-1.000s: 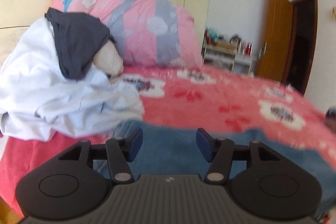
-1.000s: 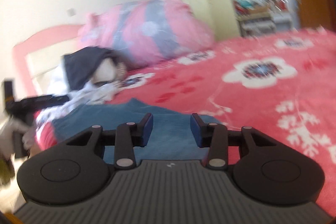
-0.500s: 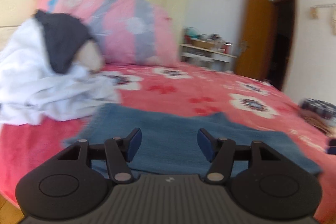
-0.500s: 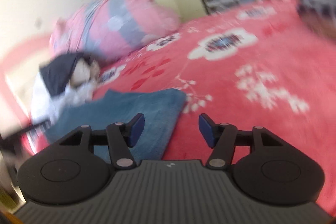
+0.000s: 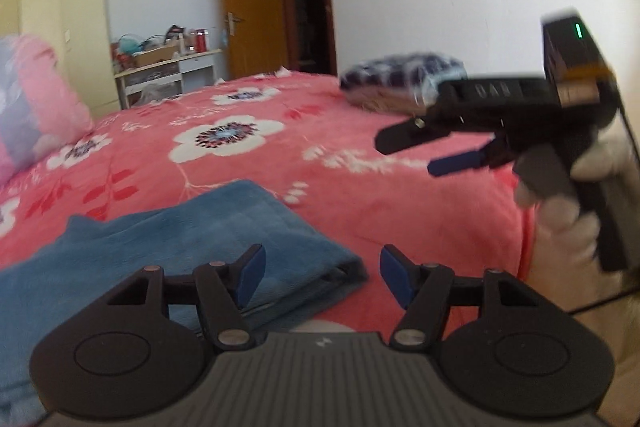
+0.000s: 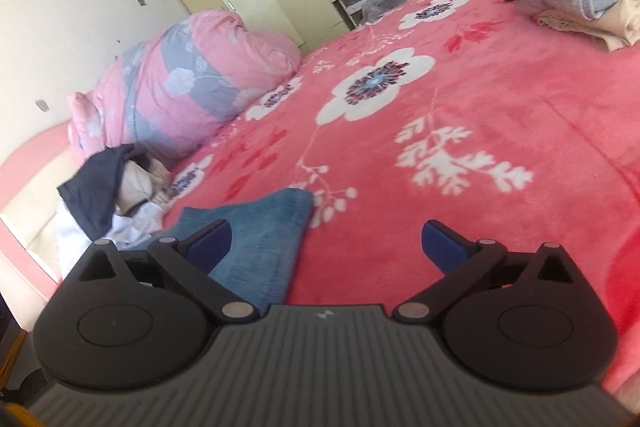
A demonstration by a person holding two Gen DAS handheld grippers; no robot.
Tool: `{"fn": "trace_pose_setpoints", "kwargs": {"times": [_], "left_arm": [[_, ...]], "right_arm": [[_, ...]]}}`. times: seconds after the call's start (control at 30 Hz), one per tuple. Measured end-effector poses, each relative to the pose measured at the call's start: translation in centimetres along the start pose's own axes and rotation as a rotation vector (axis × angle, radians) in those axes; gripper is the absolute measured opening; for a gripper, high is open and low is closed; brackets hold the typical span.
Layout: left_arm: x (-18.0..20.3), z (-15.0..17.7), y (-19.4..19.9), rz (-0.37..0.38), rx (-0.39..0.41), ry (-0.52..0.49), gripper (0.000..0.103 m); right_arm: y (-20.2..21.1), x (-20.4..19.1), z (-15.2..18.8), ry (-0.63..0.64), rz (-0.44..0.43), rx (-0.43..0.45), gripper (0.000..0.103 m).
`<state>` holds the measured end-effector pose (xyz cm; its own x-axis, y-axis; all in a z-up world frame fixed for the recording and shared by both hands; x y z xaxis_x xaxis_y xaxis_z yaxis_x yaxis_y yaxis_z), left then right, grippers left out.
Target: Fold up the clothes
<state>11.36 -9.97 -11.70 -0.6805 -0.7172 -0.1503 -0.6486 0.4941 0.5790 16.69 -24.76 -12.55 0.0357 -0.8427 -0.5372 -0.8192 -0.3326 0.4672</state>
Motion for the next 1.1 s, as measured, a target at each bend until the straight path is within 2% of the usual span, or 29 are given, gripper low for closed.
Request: {"fn": "trace_pose_setpoints", "kwargs": {"times": [0.07, 0.23, 0.33, 0.5, 0.63, 0.77, 0.83, 0.93, 0.97, 1.0, 1.07, 1.1], "left_arm": [[1.2, 0.4, -1.2, -0.028, -0.042, -0.078, 0.065], [2.8, 0.9, -3.5, -0.139, -0.12, -0.239, 0.065], [2.3, 0.4, -4.2, -0.187, -0.144, -0.245, 0.064], [2.7, 0.6, -5.0, -0.236, -0.198, -0.334, 0.065], [2.5, 0.4, -5.1, -0.262, -0.194, -0.331, 0.066], [1.5, -0.5, -4.6, -0.355, -0.148, -0.325, 0.065], [1.9, -0.1, -5.0, -0.346, -0.169, -0.361, 0.065], [2.6, 0.7, -5.7, -0.378, -0.152, -0.455, 0.064], [2.5, 0.5, -5.8, -0.379, -0.143, -0.452, 0.063], [2.3, 0.1, -5.7, -0.373, -0.133, -0.426, 0.061], [1.8, -0.4, -5.5, -0.365, -0.109, -0.368, 0.047], [1.7, -0.5, -5.4, -0.367, -0.095, -0.347, 0.044]], "right_arm": [[-0.3, 0.6, 0.5, -0.015, 0.01, -0.046, 0.102], [-0.5, 2.0, 1.2, -0.112, -0.061, -0.102, 0.102], [-0.3, 2.5, 1.3, -0.151, -0.094, -0.107, 0.102], [0.3, 3.3, 1.1, -0.184, -0.131, -0.09, 0.102], [0.5, 3.7, 0.9, -0.203, -0.151, -0.084, 0.102], [0.7, 3.9, 0.9, -0.207, -0.154, -0.081, 0.102], [0.7, 4.1, 0.9, -0.212, -0.155, -0.08, 0.102], [0.7, 4.2, 0.7, -0.22, -0.162, -0.076, 0.102], [0.7, 4.1, 0.6, -0.223, -0.166, -0.074, 0.102], [0.6, 4.0, 0.5, -0.226, -0.172, -0.072, 0.102], [0.3, 3.2, -0.2, -0.228, -0.206, -0.069, 0.102], [0.2, 2.8, -0.5, -0.23, -0.227, -0.067, 0.102]]}}
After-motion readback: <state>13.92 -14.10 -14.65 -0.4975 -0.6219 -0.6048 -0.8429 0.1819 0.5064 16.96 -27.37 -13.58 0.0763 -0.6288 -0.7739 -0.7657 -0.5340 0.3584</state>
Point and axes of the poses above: each gripper's, at about its wrist camera, not at the fingertips, and y roughly against the way its jaws point, x to its right, z to its underside, the point moved 9 cm from there along -y, roughly the way its jaws point, and after that the axes turned 5 degrees about -x, right-handed, at the moved point
